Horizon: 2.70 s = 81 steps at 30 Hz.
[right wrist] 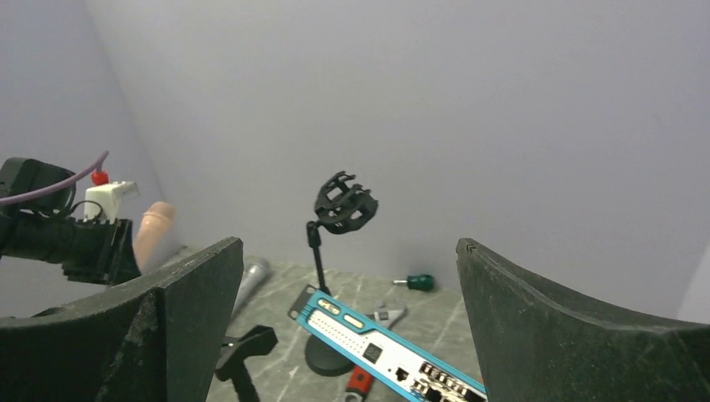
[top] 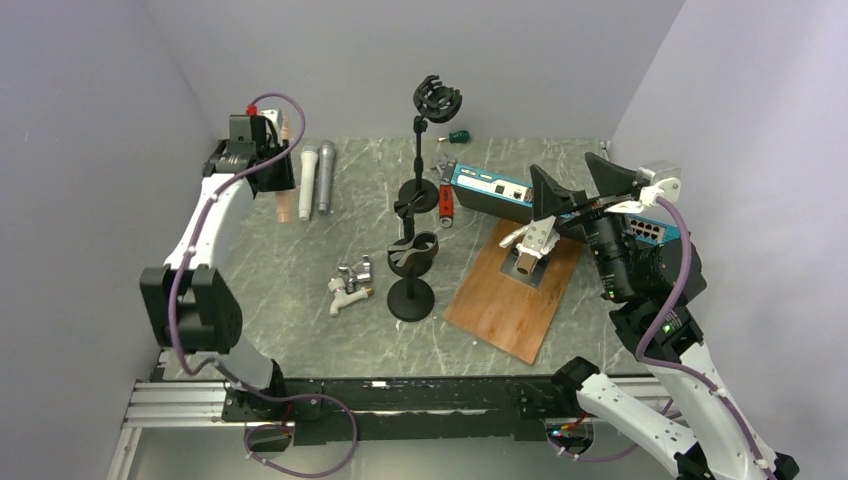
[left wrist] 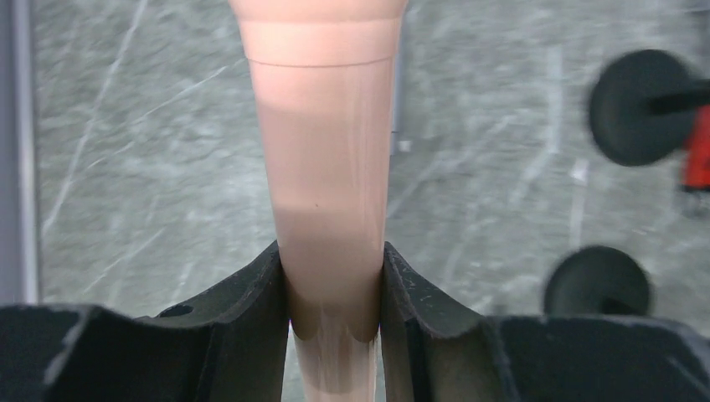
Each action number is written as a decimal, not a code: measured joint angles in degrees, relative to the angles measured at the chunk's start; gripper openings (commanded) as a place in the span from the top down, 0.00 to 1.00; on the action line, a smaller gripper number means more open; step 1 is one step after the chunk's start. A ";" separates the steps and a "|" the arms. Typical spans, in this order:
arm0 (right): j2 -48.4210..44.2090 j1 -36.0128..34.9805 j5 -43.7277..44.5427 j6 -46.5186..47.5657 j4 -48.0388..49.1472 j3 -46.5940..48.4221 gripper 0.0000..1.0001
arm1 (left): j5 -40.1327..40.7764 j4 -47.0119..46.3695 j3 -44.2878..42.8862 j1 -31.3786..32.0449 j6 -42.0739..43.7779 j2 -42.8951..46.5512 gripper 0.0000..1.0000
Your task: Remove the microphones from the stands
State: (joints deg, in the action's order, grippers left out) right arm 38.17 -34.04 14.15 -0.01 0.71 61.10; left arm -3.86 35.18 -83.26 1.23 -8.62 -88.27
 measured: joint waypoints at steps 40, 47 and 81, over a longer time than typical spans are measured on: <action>5.57 0.00 -7.39 -3.10 0.28 -0.76 0.00 | -14.58 15.91 -29.33 -11.10 2.84 -45.40 0.78; 5.57 0.00 -8.00 -3.43 0.57 -0.74 0.00 | -14.95 16.13 -29.33 -11.10 2.91 -45.40 0.66; 17.18 0.00 -8.66 -5.77 -5.29 8.70 0.00 | -14.78 16.24 -27.28 -11.10 2.95 -38.77 0.34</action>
State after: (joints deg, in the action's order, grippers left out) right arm 55.35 -34.04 5.50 -5.78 -4.58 69.80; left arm -18.63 51.42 -110.54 -9.87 -5.67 -127.04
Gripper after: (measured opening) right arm 0.997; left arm 0.653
